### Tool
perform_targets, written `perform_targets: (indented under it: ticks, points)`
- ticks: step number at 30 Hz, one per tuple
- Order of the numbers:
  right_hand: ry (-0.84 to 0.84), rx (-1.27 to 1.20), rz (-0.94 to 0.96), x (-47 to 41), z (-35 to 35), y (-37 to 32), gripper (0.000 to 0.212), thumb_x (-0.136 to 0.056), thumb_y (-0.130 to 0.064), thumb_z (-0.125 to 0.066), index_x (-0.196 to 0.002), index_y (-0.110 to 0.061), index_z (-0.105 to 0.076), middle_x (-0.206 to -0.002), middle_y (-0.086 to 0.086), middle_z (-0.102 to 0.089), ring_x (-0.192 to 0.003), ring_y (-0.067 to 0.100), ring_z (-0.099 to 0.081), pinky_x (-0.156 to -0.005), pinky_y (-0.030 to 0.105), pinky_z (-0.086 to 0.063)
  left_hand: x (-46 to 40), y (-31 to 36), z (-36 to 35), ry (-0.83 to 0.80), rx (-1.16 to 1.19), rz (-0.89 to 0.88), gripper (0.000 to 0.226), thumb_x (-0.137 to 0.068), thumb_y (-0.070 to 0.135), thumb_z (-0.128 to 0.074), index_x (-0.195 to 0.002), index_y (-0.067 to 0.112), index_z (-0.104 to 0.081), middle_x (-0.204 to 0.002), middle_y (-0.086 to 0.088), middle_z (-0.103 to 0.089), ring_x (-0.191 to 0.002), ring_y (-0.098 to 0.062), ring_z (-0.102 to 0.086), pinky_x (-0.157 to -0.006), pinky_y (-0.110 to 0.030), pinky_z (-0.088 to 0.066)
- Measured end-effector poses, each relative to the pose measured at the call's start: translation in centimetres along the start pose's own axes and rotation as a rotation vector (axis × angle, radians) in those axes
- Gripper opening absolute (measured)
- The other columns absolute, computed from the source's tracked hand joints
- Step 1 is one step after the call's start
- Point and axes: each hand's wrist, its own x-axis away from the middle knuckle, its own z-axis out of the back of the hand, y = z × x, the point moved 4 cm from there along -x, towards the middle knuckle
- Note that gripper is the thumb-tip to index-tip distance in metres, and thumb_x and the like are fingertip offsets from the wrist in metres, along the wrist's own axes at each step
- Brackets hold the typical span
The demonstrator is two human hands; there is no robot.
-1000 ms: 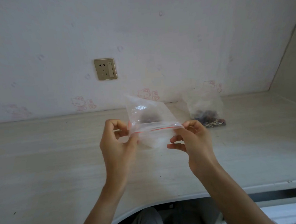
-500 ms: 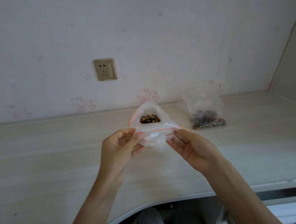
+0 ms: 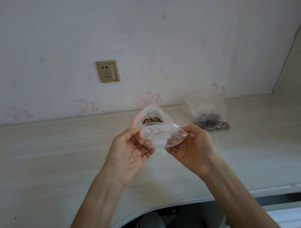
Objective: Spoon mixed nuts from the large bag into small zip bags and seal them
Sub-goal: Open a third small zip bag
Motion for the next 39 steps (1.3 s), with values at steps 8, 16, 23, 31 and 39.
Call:
perform_targets:
  ticks: [8, 16, 23, 31, 39]
  points:
    - [-0.131, 0.333, 0.195, 1.1, 0.1, -0.7, 0.023, -0.081, -0.012, -0.069, -0.101, -0.002, -0.073, -0.114, 0.019, -0.07, -0.107, 0.028, -0.065, -0.094, 0.038, -0.051, 0.9, 0.1, -0.5, -0.09, -0.357, -0.139, 0.032, -0.053, 0.023, -0.082, -0.084, 0.013, -0.082, -0.09, -0.004, -0.069, -0.083, -0.014, -0.067, -0.081, -0.031, -0.056]
    - [0.33, 0.759, 0.426, 1.1, 0.8, -0.5, 0.027, -0.084, -0.007, -0.075, -0.062, -0.016, -0.064, -0.074, 0.01, -0.07, -0.072, 0.016, -0.068, -0.077, 0.035, -0.059, 1.2, 0.2, -0.4, 0.352, -0.847, -0.778, 0.027, -0.084, -0.005, -0.067, -0.067, 0.01, -0.052, -0.078, -0.017, -0.063, -0.072, -0.03, -0.071, -0.059, -0.04, -0.065]
    - [0.48, 1.143, 0.659, 1.4, 1.2, -2.2, 0.018, -0.081, 0.002, -0.066, -0.078, -0.009, -0.053, -0.059, 0.002, -0.06, -0.058, 0.029, -0.066, -0.056, 0.043, -0.056, 2.2, 1.2, 0.1, 0.429, -1.23, -0.986, 0.038, -0.081, -0.003, -0.076, -0.093, 0.021, -0.048, -0.101, 0.013, -0.054, -0.069, -0.014, -0.066, -0.058, -0.047, -0.057]
    - [0.323, 1.629, 0.703, 1.9, 0.3, -2.7, 0.031, -0.084, 0.001, -0.07, -0.093, -0.023, -0.053, -0.103, -0.005, -0.058, -0.088, 0.008, -0.056, -0.071, 0.024, -0.051, 3.1, 1.7, -2.0, -0.005, -1.861, -1.199, 0.044, -0.069, -0.027, -0.063, -0.077, 0.015, -0.056, -0.124, 0.002, -0.058, -0.089, -0.017, -0.057, -0.06, -0.039, -0.053]
    - [-0.226, 1.911, 0.791, 3.1, -2.2, -2.2, 0.046, -0.082, 0.021, -0.05, -0.085, -0.023, -0.062, -0.122, -0.002, -0.056, -0.099, 0.018, -0.061, -0.069, 0.028, -0.05, 1.6, 2.7, -1.6, -0.109, -1.868, -0.635, 0.051, -0.085, -0.003, -0.059, -0.104, 0.043, -0.07, -0.123, 0.027, -0.061, -0.108, -0.012, -0.062, -0.086, -0.039, -0.053]
